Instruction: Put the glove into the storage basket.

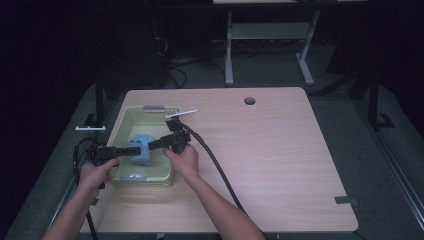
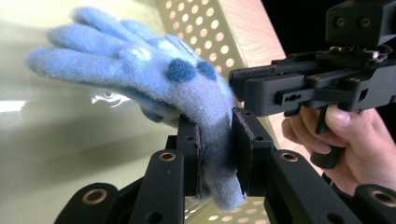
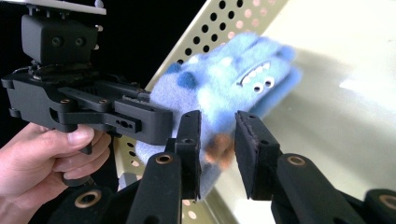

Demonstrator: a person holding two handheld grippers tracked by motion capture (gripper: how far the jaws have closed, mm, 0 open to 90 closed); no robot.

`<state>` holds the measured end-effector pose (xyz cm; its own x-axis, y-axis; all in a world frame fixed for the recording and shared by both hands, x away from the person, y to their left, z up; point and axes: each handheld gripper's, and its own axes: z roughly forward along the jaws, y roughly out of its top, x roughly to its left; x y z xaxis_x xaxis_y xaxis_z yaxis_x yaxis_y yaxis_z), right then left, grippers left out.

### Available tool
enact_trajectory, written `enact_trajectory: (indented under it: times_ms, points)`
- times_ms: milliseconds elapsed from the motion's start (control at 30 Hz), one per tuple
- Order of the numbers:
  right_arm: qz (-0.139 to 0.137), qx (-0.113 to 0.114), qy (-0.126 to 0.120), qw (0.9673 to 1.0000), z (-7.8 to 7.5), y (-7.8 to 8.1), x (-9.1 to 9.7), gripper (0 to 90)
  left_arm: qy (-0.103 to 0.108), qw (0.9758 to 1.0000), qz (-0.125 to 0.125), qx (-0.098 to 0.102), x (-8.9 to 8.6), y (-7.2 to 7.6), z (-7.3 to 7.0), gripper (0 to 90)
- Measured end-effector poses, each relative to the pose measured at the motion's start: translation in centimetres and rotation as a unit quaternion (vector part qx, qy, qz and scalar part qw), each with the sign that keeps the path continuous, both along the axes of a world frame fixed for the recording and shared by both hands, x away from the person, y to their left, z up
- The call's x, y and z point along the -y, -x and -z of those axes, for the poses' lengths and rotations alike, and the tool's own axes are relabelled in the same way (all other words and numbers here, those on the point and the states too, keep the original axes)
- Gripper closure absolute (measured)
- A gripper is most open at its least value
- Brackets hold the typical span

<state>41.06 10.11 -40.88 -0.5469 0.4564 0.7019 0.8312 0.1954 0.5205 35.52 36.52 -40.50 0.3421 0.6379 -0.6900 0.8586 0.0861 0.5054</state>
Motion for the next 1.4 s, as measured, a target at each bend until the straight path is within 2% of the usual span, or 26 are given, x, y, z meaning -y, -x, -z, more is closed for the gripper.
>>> enact_trajectory:
  times_ms: [200,300,433,533,633,667,733,900,933,1000,1067,1100,1200,1400]
  points:
    - [0.008,0.001,0.0,1.0,0.1,0.0,0.7,70.8,-0.023,0.9996,0.0,-0.015,0.3,-0.4,0.4,73.8]
    - [0.005,0.005,-0.002,1.0,-0.1,0.1,0.9,70.8,-0.043,0.9988,0.003,-0.024,0.6,-0.6,0.5,73.7]
    - [0.006,0.008,-0.011,0.9999,-0.4,0.2,1.4,70.8,-0.081,0.9962,0.003,-0.031,1.3,-1.0,0.3,73.5]
    - [0.004,0.007,-0.017,0.9998,-0.5,0.4,1.9,70.1,-0.103,0.9935,0.001,-0.048,1.8,-1.4,0.3,73.1]
    - [0.003,0.009,-0.019,0.9998,-0.7,0.6,2.3,69.2,-0.137,0.9888,0.017,-0.057,2.2,-2.1,0.6,72.6]
    - [0.005,0.01,-0.022,0.9997,-0.9,0.7,2.5,68.9,-0.155,0.9857,0.018,-0.064,2.5,-2.3,0.6,72.5]
    - [0.006,0.009,-0.033,0.9994,-1.0,0.8,2.9,68.5,-0.175,0.9819,0.023,-0.069,2.8,-2.6,0.7,72.2]
    - [0.004,0.018,-0.044,0.9989,-1.6,1.4,3.6,68.5,-0.202,0.9738,0.023,-0.101,3.6,-3.4,1.1,72.0]
    - [0.005,0.016,-0.046,0.9988,-1.8,1.5,3.8,68.5,-0.212,0.9709,0.03,-0.107,3.6,-3.6,1.3,72.0]
    - [0.005,0.025,-0.046,0.9986,-1.8,1.5,4.1,68.5,-0.219,0.9687,0.026,-0.115,3.7,-3.8,1.5,71.3]
    - [0.007,0.023,-0.047,0.9986,-1.9,1.7,4.5,68.5,-0.226,0.9663,0.023,-0.12,3.8,-3.9,1.5,69.7]
    - [0.007,0.022,-0.047,0.9986,-1.9,1.7,4.7,68.6,-0.227,0.966,0.021,-0.122,3.8,-3.9,1.5,68.8]
    - [0.012,0.02,-0.046,0.9987,-2.1,1.9,5.4,68.1,-0.218,0.9683,0.002,-0.122,3.4,-3.9,1.4,63.3]
    - [0.02,0.029,-0.049,0.9982,-2.3,2.0,6.3,67.3,-0.224,0.9693,-0.021,-0.1,3.4,-3.9,0.6,54.4]
